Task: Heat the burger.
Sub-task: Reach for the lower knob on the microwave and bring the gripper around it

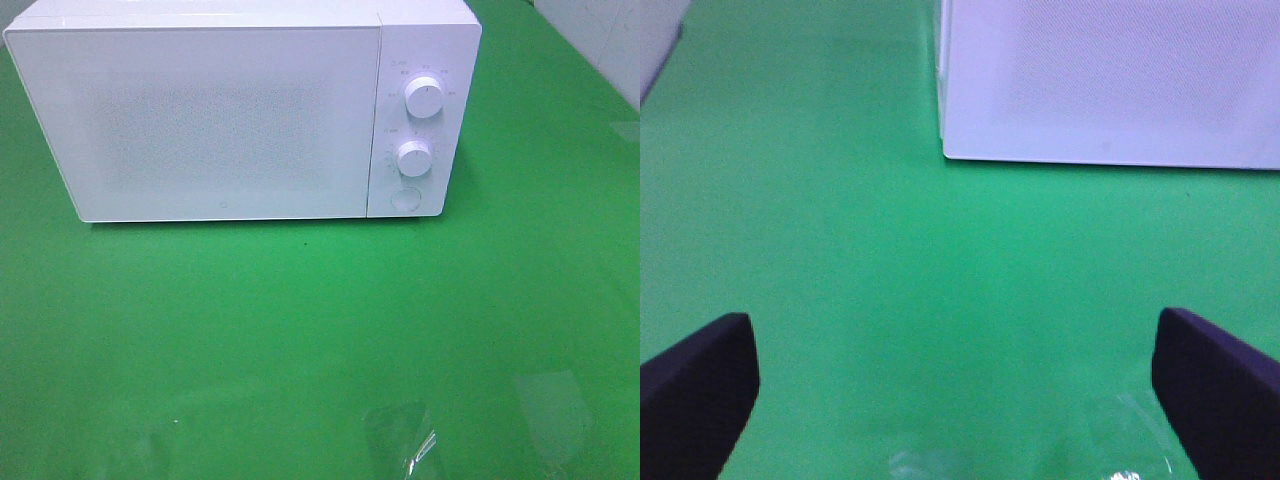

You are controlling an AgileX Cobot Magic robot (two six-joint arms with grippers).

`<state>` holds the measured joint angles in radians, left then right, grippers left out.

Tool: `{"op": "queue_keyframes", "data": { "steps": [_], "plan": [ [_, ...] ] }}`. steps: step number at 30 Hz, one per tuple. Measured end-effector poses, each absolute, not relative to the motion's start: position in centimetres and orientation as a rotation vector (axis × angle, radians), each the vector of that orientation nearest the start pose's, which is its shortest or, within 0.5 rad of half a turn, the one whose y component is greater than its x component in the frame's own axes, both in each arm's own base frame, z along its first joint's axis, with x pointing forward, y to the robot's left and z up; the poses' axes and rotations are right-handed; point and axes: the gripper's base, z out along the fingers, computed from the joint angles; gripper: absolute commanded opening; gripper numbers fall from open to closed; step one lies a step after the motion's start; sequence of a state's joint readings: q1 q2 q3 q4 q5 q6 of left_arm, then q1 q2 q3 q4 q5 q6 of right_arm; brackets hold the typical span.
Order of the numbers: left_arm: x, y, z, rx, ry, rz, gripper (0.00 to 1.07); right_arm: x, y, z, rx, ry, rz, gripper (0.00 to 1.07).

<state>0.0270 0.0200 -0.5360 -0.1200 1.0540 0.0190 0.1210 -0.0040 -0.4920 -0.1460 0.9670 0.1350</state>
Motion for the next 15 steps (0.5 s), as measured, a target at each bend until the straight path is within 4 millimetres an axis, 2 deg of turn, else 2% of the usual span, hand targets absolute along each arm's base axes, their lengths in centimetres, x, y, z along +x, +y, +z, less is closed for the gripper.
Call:
{"op": "queue_keyframes", "data": {
  "steps": [15],
  "plan": [
    [-0.97,-1.0,28.82,-0.018,1.991,-0.102,1.0,-0.01,-1.1,28.34,0.012,1.947,-0.003,0.73]
  ]
}}
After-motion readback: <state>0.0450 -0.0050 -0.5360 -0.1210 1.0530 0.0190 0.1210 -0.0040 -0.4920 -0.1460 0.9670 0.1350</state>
